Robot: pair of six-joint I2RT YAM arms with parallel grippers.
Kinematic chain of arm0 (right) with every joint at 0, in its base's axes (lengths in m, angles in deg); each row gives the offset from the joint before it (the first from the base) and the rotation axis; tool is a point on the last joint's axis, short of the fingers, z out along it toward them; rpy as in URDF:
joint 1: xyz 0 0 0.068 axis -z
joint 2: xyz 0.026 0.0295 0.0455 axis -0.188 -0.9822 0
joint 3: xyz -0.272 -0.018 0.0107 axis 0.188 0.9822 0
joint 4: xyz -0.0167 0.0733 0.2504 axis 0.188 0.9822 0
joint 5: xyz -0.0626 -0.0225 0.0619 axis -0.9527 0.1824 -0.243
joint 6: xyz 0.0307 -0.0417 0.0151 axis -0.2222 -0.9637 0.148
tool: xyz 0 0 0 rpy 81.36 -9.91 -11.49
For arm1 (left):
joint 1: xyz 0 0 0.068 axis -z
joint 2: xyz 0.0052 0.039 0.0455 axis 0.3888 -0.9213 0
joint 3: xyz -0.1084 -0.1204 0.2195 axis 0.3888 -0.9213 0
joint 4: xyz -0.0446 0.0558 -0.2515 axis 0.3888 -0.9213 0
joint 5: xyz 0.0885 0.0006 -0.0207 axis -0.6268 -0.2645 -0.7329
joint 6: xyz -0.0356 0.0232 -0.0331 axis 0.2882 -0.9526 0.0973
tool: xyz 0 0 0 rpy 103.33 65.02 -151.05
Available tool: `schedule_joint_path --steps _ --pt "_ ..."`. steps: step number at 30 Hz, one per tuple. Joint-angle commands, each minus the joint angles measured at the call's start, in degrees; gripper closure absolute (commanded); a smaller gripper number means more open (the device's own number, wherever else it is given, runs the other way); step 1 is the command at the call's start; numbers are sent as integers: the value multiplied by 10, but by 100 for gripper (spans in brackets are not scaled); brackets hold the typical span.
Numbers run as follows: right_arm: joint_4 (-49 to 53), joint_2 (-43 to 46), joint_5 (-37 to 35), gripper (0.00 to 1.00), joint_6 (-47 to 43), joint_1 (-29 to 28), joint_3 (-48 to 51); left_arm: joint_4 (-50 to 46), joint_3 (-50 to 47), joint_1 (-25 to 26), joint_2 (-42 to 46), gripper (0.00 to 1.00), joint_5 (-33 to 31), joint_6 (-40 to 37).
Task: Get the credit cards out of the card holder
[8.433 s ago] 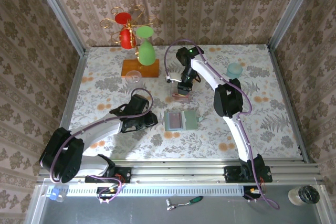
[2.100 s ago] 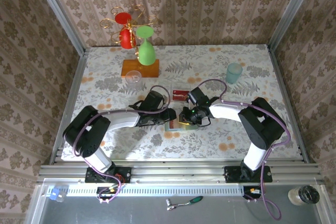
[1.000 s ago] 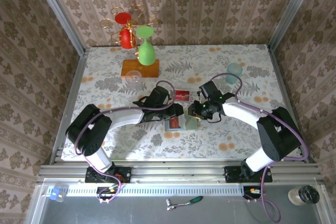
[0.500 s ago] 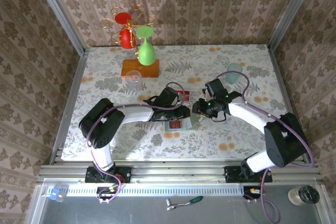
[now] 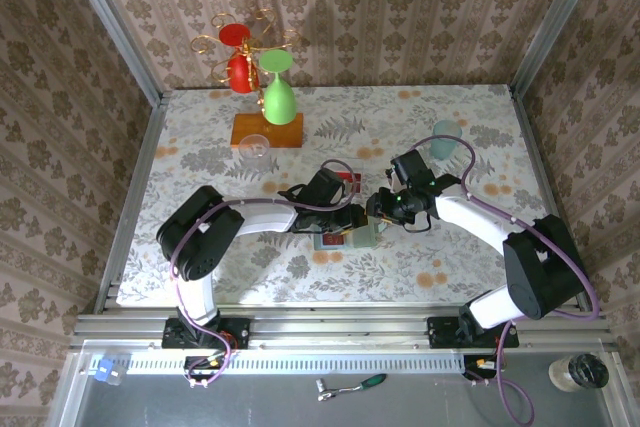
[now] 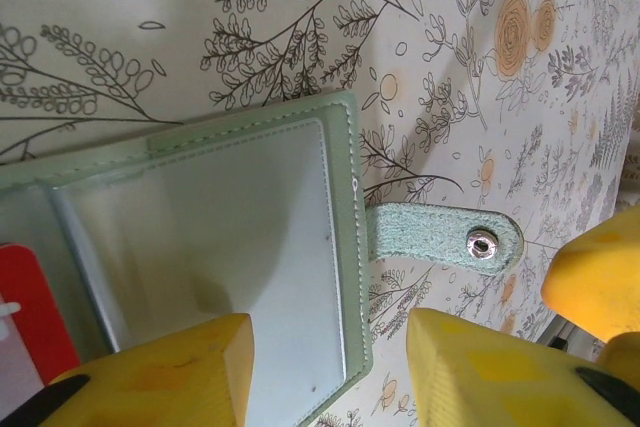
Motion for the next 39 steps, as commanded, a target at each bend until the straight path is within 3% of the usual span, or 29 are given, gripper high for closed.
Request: schedule_joint_path --steps 1,27,39 --pt "5 9 1 63 1 2 -6 -10 8 7 -10 55 19 -1" --pt "-13 -1 16 62 20 0 -13 -52 10 6 44 56 3 -28" --pt "-50 -30 49 65 51 -23 -18 -66 -77 -56 133 65 -34 -36"
